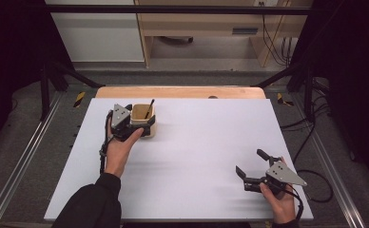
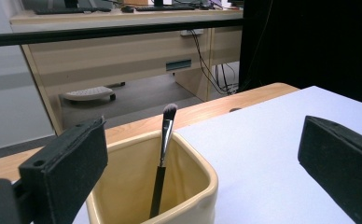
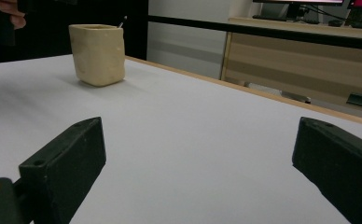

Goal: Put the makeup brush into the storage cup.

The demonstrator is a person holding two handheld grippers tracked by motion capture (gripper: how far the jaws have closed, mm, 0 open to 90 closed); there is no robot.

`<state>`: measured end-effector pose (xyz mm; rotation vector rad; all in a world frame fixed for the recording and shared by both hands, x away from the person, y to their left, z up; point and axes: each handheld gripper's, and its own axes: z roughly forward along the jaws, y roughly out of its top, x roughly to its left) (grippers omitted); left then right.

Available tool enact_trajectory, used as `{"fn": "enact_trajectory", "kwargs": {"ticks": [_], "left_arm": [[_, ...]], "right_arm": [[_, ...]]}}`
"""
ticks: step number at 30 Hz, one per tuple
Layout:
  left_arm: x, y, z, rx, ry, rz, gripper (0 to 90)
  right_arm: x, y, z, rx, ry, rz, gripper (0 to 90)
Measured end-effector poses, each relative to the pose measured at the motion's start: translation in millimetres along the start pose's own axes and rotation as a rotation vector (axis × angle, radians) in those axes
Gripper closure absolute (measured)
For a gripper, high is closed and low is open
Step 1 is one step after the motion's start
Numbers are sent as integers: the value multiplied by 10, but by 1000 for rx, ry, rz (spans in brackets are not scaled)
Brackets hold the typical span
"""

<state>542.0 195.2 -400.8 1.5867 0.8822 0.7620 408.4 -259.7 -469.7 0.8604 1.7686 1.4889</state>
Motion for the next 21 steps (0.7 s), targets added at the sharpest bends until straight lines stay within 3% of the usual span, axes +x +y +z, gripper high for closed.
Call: {"fn": "enact_trajectory", "kwargs": {"ticks": [21], "left_arm": [[-118,-57,-78,6,-53,9,11]], "right_arm": [[-1,-3,3,0,0,-4,30]]}}
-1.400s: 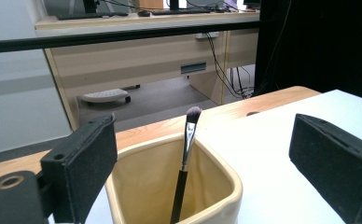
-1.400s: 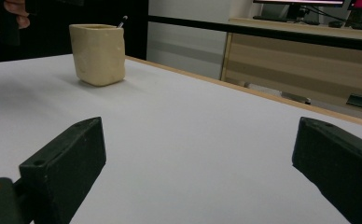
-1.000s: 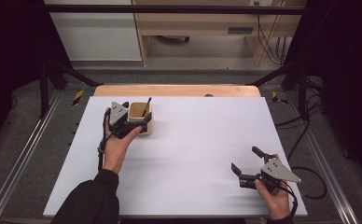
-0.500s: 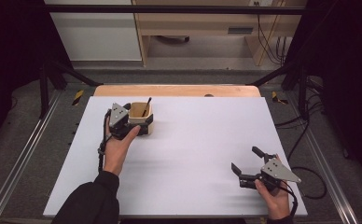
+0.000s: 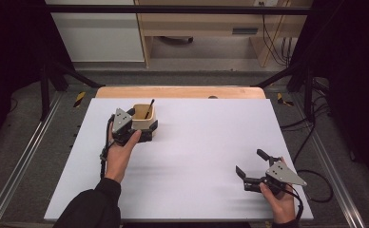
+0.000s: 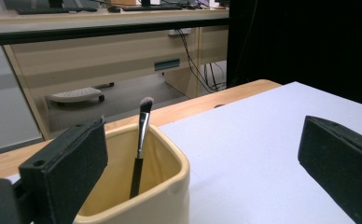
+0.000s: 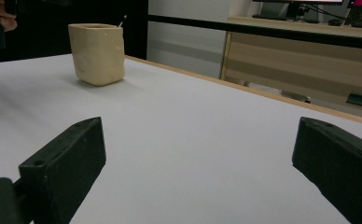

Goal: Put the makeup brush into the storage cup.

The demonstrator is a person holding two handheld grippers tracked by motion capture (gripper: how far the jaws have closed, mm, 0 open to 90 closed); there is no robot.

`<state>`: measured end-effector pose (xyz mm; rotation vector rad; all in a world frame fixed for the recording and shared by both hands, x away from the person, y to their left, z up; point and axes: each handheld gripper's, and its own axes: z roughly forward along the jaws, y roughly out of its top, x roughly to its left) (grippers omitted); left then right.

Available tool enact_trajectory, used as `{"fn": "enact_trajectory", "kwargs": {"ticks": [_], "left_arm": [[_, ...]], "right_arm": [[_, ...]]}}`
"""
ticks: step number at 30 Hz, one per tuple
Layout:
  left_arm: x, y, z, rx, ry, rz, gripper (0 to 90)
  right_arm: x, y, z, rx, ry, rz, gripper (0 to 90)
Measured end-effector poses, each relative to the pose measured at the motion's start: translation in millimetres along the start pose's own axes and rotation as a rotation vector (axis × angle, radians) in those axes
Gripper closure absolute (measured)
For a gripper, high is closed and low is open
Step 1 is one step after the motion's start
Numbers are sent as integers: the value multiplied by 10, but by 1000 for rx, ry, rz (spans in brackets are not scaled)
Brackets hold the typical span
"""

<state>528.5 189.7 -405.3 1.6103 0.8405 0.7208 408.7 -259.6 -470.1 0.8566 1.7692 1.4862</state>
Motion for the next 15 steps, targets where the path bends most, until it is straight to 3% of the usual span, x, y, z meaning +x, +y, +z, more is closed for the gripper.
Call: {"fn": "enact_trajectory", "kwargs": {"ticks": [15], "left_arm": [[-87,-40,-89,3,-56,21,12]], "right_arm": [[2,2,-3,1,-2,2,30]]}}
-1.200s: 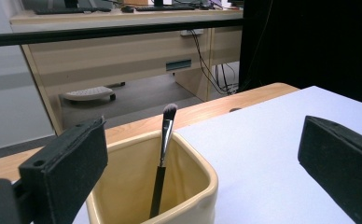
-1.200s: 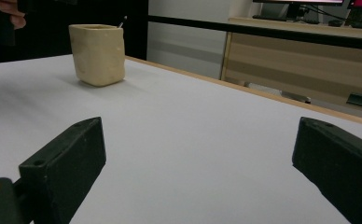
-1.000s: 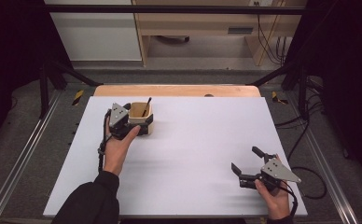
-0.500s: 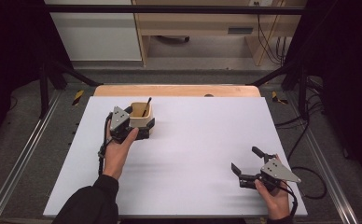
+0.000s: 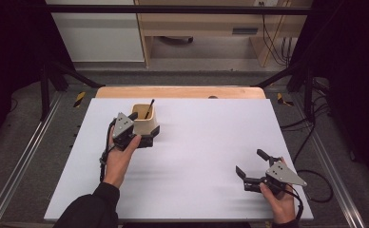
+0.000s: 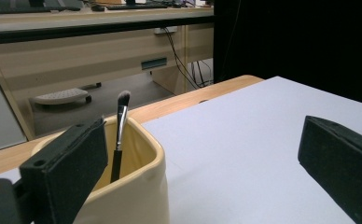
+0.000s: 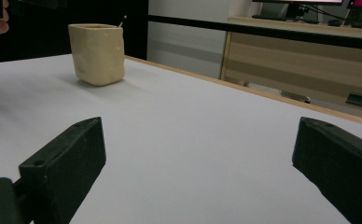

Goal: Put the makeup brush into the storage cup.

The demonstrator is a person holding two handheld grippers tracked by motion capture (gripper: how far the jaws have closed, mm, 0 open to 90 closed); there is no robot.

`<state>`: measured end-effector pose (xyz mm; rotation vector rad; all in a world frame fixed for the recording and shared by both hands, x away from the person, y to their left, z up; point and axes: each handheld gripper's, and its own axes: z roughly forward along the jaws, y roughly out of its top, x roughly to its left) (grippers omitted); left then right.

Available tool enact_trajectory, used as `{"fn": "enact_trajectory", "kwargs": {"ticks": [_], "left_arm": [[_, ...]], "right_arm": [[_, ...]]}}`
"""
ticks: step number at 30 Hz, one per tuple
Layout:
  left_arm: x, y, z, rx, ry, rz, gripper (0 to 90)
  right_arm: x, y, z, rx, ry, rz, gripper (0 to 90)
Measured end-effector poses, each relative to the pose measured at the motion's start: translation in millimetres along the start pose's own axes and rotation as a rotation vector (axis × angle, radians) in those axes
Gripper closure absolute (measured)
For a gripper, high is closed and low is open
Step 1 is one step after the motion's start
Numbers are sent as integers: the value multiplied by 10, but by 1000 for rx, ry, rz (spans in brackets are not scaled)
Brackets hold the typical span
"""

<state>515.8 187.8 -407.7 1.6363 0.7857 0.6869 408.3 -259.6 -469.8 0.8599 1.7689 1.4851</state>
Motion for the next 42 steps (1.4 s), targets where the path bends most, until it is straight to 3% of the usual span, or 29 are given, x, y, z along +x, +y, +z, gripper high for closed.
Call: {"fn": "enact_trajectory", "kwargs": {"ticks": [9,26,42], "left_arm": [[-39,-13,-58,-9,-38,8,9],[-201,-99,-149,-26,-61,27,10],[-173,-230,-272,-27,-67,23,7]], "right_arm": [[3,-1,2,-2,-1,-2,31],[4,-1,1,-2,0,-4,32],[12,-4,6,-2,5,-7,32]]}}
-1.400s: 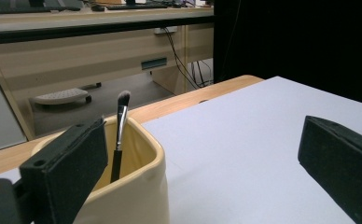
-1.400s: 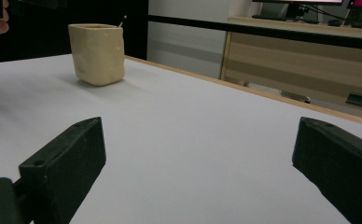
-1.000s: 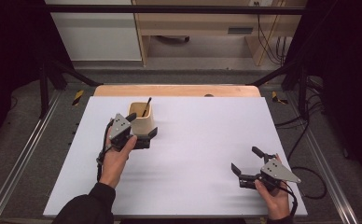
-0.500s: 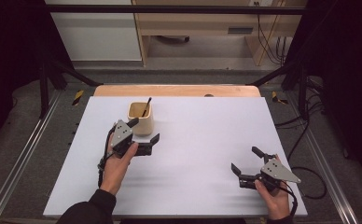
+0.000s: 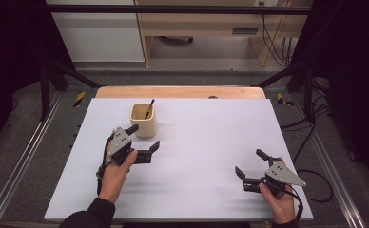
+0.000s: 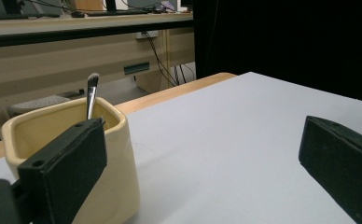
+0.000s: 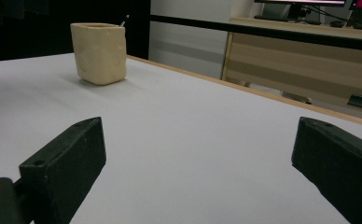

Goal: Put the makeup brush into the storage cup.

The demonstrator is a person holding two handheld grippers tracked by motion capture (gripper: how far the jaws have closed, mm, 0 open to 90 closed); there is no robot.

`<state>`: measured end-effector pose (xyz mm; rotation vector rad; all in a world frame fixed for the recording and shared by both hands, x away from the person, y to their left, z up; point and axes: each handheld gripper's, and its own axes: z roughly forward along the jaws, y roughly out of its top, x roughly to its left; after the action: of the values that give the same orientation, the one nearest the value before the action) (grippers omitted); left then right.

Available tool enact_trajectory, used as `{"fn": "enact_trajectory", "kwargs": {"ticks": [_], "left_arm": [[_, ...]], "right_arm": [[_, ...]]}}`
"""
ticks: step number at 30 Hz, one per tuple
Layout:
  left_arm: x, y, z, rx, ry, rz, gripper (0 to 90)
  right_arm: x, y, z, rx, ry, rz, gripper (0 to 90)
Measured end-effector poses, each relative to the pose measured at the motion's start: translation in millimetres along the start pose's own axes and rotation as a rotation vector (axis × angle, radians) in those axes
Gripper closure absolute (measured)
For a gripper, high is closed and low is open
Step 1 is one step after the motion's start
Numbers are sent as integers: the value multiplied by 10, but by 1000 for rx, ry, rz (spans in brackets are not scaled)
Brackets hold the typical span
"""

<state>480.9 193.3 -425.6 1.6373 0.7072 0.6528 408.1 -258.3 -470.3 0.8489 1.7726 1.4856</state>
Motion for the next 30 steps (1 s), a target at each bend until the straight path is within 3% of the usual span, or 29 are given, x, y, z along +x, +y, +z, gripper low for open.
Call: {"fn": "enact_trajectory", "kwargs": {"ticks": [17,30], "left_arm": [[1,-141,-160,-11,-28,8,8],[32,-207,-271,-16,-23,3,8]], "right_arm": [[5,-4,3,3,3,1,33],[6,-6,6,4,4,-1,33]]}}
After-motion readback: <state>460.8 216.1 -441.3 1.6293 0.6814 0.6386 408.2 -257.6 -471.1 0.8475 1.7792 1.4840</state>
